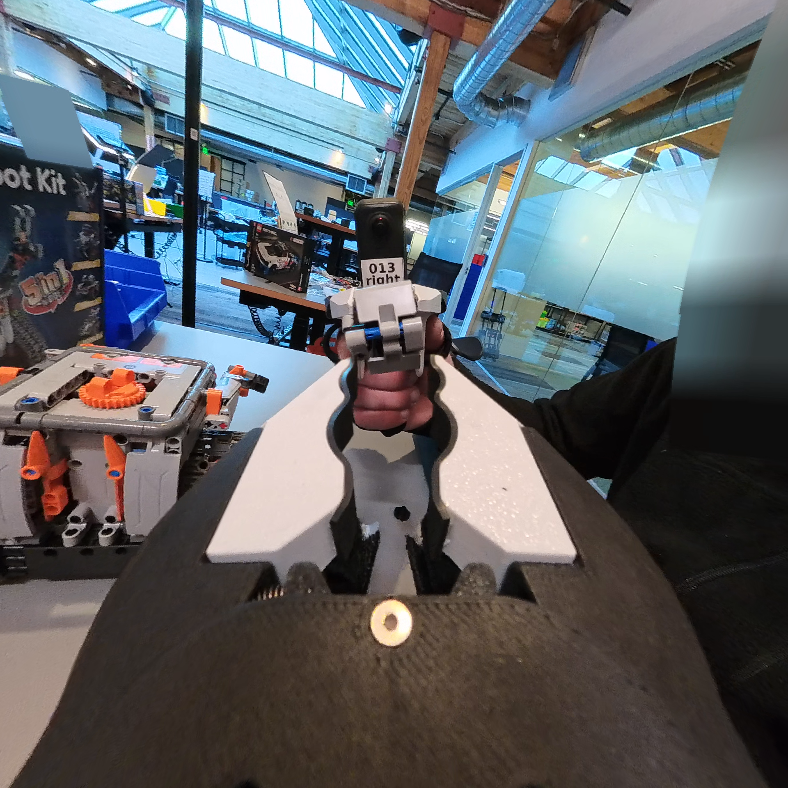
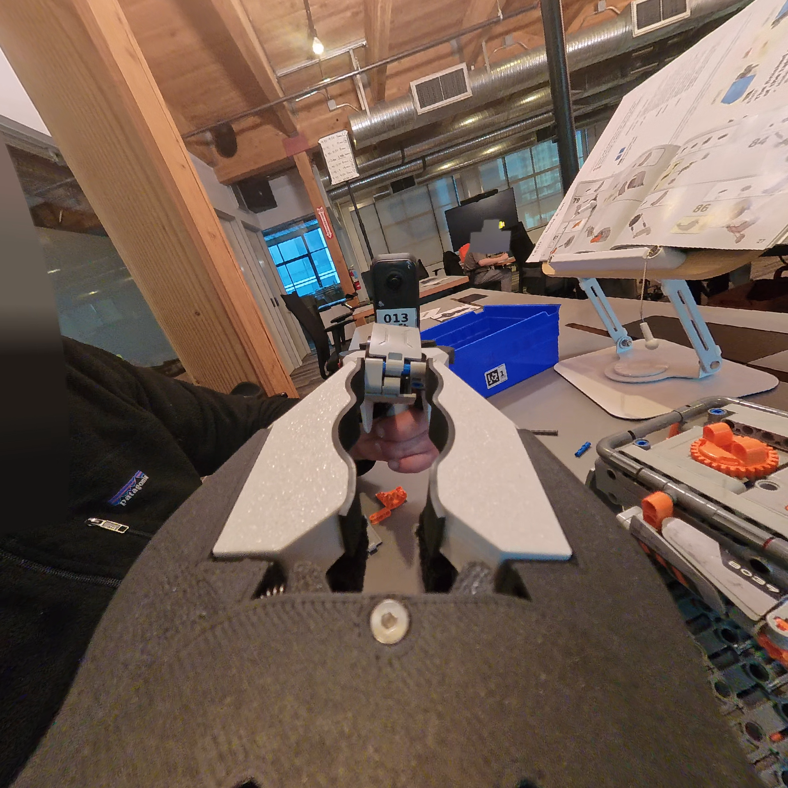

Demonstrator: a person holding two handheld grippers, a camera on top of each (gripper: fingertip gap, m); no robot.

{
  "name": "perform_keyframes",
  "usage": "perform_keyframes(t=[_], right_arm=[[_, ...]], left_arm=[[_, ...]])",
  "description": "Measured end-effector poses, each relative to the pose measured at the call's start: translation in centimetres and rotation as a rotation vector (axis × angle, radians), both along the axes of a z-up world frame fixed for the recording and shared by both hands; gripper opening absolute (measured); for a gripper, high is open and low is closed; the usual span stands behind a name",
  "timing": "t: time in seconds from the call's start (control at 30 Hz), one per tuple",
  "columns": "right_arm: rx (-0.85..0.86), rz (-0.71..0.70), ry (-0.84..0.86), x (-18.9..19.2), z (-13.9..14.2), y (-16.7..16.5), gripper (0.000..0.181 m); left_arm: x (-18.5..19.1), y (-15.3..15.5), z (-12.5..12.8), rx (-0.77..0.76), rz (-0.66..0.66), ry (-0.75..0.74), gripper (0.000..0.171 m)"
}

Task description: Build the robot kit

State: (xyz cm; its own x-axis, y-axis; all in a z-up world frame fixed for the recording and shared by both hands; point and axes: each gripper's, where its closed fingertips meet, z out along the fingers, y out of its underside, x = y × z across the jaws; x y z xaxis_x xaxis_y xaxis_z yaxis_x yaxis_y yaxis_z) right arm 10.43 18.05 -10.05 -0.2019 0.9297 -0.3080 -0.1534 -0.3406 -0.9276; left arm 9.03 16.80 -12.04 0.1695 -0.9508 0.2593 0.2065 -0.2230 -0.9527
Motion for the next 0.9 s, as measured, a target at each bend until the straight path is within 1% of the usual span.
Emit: perform_keyframes(t=[0.13,0.23,0.33,0.4,0.47,0.53,0.57,0.63,0.67,0.7,0.73,0.77,0.83,0.9], right_arm=[[0.001,-0.005,0.008,0.2,0.0,0.2,0.025],[0.007,0.007,0.012,0.0,0.0,-0.1,0.025],[0.028,0.010,-0.004,-0.4,-0.3,-0.5,0.026],[0.033,0.024,0.001,-0.5,-0.2,-0.8,0.026],[0.067,0.017,-0.007,-0.7,-0.3,-1.1,0.026],[0.122,0.004,-0.025,-0.7,-0.4,-1.4,0.027],[0.169,-0.011,-0.046,-0.7,-0.5,-1.6,0.028],[0.278,-0.054,-0.095,-0.6,-0.7,-1.9,0.039],[0.338,-0.084,-0.107,-0.4,-0.4,-2.1,0.043],[0.413,-0.116,-0.114,-0.2,0.0,-2.4,0.042],[0.501,-0.158,-0.144,-0.1,0.1,-2.7,0.043],[0.607,-0.191,-0.197,-0.2,-0.2,-3.2,0.048],[0.814,-0.208,-0.298,-0.8,-1.1,-4.7,0.046],[0.955,-0.225,-0.350,-1.9,-1.7,-5.7,0.043]], left_arm=[[-0.8,0.6,0.5,0.013,0.048,-0.021,0.038],[-0.4,0.4,0.4,0.009,0.039,-0.011,0.048],[0.1,-0.1,0.4,0.023,0.023,-0.004,0.042],[0.0,-0.2,0.6,0.046,0.036,0.000,0.032],[-0.2,-0.4,0.8,0.067,0.036,-0.003,0.032],[-0.2,-0.7,0.7,0.110,0.059,0.042,0.032],[-0.1,-0.8,0.6,0.143,0.078,0.082,0.031],[-0.1,-1.3,0.2,0.235,0.124,0.190,0.032],[-0.1,-1.5,-0.1,0.299,0.154,0.263,0.032],[-0.2,-1.8,-0.3,0.378,0.188,0.329,0.032],[-0.3,-2.2,-0.5,0.457,0.214,0.402,0.032],[-0.5,-2.5,-0.8,0.547,0.250,0.486,0.032],[-0.8,-3.3,-0.2,0.732,0.313,0.590,0.032],[-0.9,-3.9,0.0,0.862,0.348,0.702,0.031]])
